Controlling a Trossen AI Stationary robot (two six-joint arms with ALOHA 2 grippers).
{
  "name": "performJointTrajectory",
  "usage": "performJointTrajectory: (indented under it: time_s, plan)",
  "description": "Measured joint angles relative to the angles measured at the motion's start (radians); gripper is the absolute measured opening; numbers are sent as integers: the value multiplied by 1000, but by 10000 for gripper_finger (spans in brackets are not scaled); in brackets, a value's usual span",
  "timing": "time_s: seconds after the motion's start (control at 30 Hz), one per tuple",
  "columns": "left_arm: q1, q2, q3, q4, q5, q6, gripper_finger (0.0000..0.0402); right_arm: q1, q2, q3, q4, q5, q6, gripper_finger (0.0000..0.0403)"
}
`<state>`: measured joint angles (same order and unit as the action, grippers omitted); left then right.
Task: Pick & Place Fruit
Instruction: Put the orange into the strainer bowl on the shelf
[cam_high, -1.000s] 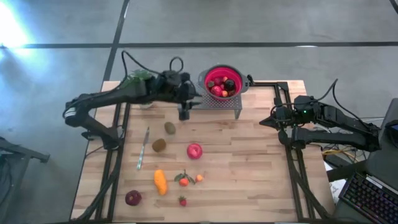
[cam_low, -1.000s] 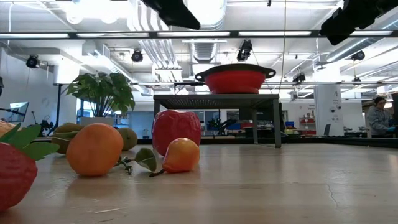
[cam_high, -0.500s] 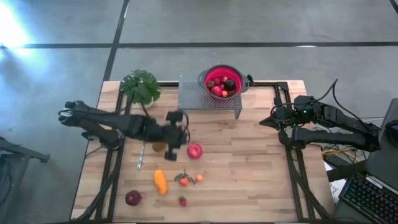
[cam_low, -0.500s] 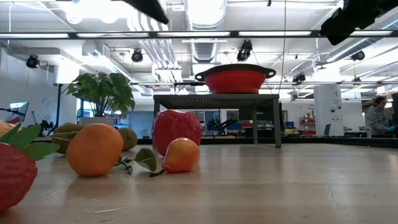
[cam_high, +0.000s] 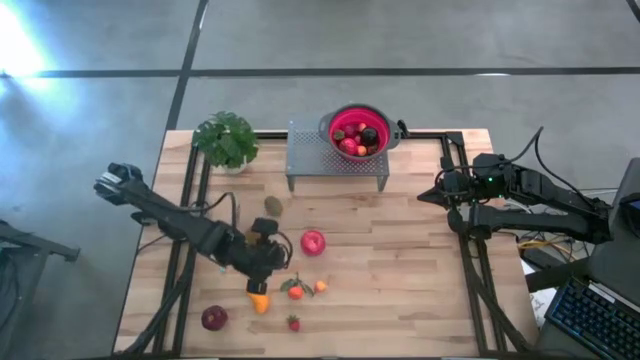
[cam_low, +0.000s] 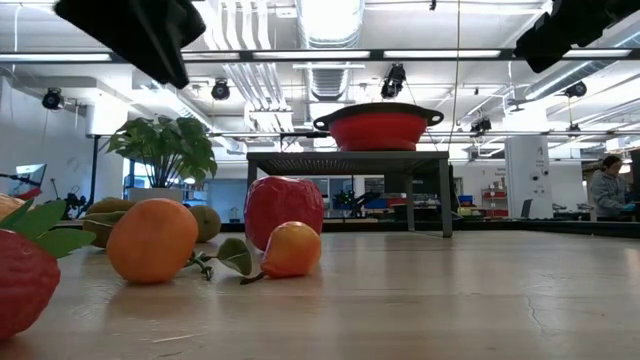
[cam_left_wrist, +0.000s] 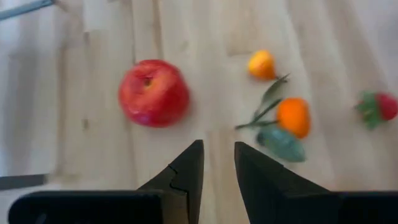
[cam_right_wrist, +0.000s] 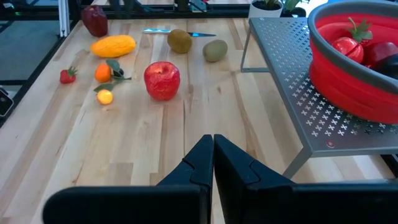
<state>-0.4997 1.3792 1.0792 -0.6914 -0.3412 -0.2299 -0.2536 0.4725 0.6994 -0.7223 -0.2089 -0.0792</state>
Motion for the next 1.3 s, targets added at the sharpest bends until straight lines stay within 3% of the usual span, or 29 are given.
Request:
performJointTrajectory:
  time_s: [0.37,0.5,0.73,0.83,1.13,1.3]
  plan:
    - [-49,0,-167,458,12,-8,98,0,0,0,0,0,-2,8]
    - [-48,0,-167,456,41,-7,122,0,0,0,0,0,-1,8]
    - [-50,0,-137,449,181,0,221,0,0,0,0,0,-1,8]
    - [-54,6,-140,447,220,4,244,0,0,0,0,0,1,8]
    - [-117,71,-145,446,196,-30,245,0,0,0,0,0,0,8]
    - [-195,97,-145,439,39,-53,245,0,0,0,0,0,-2,8]
